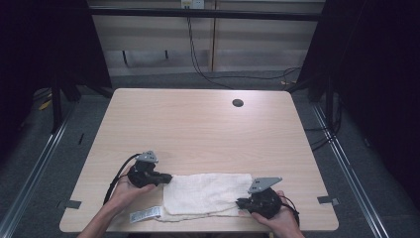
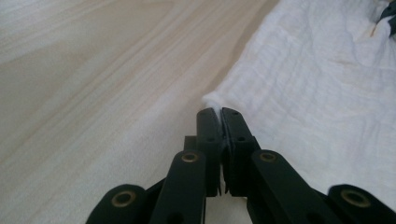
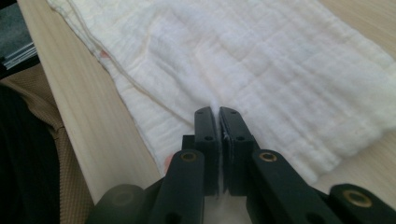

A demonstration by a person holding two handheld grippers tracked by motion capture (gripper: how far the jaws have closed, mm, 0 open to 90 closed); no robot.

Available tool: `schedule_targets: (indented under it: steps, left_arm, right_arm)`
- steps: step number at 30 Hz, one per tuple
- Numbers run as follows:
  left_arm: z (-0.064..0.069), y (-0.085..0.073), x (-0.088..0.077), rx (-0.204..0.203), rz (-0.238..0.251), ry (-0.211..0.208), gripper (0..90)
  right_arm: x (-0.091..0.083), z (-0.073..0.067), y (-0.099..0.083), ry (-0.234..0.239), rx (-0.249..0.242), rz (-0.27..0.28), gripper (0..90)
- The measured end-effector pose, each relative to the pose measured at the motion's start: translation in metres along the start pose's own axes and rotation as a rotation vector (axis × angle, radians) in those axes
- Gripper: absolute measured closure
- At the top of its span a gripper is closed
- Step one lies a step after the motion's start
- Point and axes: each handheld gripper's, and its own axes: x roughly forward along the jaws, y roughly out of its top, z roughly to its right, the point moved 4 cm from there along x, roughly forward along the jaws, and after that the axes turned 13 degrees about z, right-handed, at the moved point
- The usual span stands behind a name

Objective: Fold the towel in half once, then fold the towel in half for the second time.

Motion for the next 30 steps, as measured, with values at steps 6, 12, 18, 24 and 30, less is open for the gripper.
schedule_targets:
  steps: [6, 12, 18, 24, 30]
  left_arm:
    - [0.003, 0.001, 0.006, -0.011, -0.001, -0.02, 83.5]
    - [0.0, 0.004, -0.001, -0.02, 0.044, -0.016, 71.0]
    - [-0.007, 0.006, -0.008, -0.039, 0.071, 0.009, 65.7]
    - [-0.006, 0.007, -0.009, -0.024, 0.068, 0.015, 64.6]
    - [-0.007, 0.007, -0.009, -0.029, 0.077, 0.009, 64.7]
  right_arm:
    - [-0.014, 0.009, -0.008, -0.018, 0.039, 0.006, 73.7]
    - [-0.016, 0.001, 0.0, -0.011, 0.045, 0.047, 60.2]
    - [-0.009, -0.013, 0.022, 0.037, 0.052, 0.114, 54.6]
    - [0.029, -0.052, 0.047, 0.153, -0.004, 0.091, 52.9]
    - [0.065, -0.083, 0.063, 0.226, -0.038, 0.069, 53.0]
